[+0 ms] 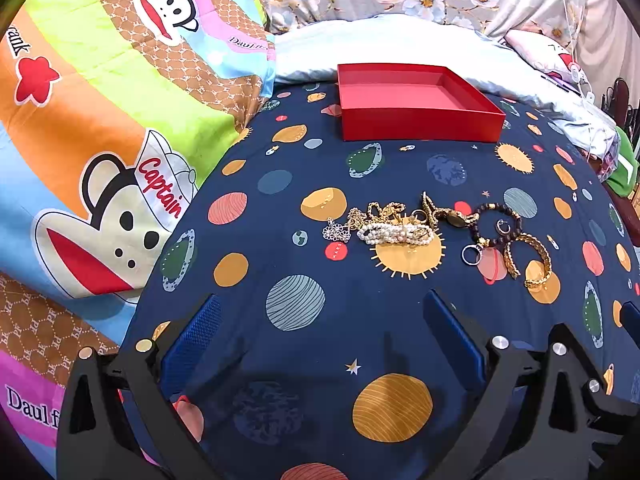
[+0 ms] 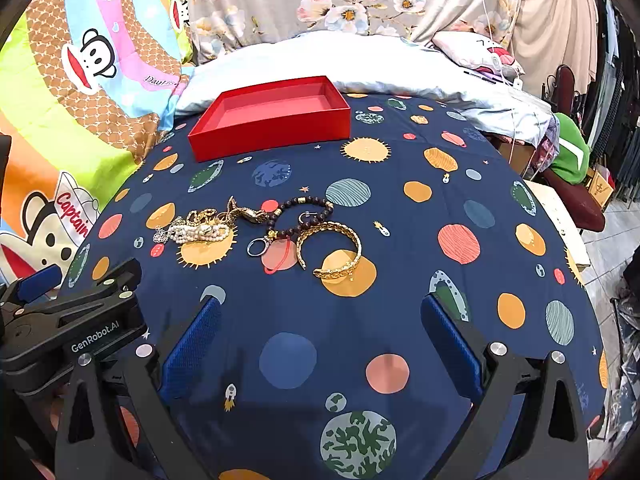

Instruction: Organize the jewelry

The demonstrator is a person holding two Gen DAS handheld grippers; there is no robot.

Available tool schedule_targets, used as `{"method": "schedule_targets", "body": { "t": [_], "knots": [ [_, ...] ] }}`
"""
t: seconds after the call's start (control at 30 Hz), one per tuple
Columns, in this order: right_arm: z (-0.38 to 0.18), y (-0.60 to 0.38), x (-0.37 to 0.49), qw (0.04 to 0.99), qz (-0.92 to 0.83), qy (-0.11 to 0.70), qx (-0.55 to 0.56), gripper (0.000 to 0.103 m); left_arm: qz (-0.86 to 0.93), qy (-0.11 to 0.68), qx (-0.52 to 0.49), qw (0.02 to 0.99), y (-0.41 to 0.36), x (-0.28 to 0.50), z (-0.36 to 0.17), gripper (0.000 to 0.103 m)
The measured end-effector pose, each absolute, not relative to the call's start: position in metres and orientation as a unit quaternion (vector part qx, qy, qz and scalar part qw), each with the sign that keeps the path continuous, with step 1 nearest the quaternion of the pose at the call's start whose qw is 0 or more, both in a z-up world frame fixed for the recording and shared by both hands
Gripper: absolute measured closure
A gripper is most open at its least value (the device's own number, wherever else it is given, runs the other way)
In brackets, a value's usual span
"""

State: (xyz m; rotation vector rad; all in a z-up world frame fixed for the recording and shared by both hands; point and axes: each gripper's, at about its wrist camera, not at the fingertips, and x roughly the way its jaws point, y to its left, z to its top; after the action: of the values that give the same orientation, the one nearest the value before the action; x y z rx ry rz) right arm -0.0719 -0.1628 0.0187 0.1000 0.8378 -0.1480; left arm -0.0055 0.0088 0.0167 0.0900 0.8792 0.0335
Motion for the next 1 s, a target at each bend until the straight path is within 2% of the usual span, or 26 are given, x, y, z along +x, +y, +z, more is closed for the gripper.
{"method": "schedule_targets", "body": {
  "t": [1.0],
  "knots": [
    [0.0187,-0.1598,-0.0703,0.91,-0.071,0.406,0.05,0.005,0.015,0.426,0.043,0.903,0.0114,-0.0061,0.0167,0.005]
  ]
}}
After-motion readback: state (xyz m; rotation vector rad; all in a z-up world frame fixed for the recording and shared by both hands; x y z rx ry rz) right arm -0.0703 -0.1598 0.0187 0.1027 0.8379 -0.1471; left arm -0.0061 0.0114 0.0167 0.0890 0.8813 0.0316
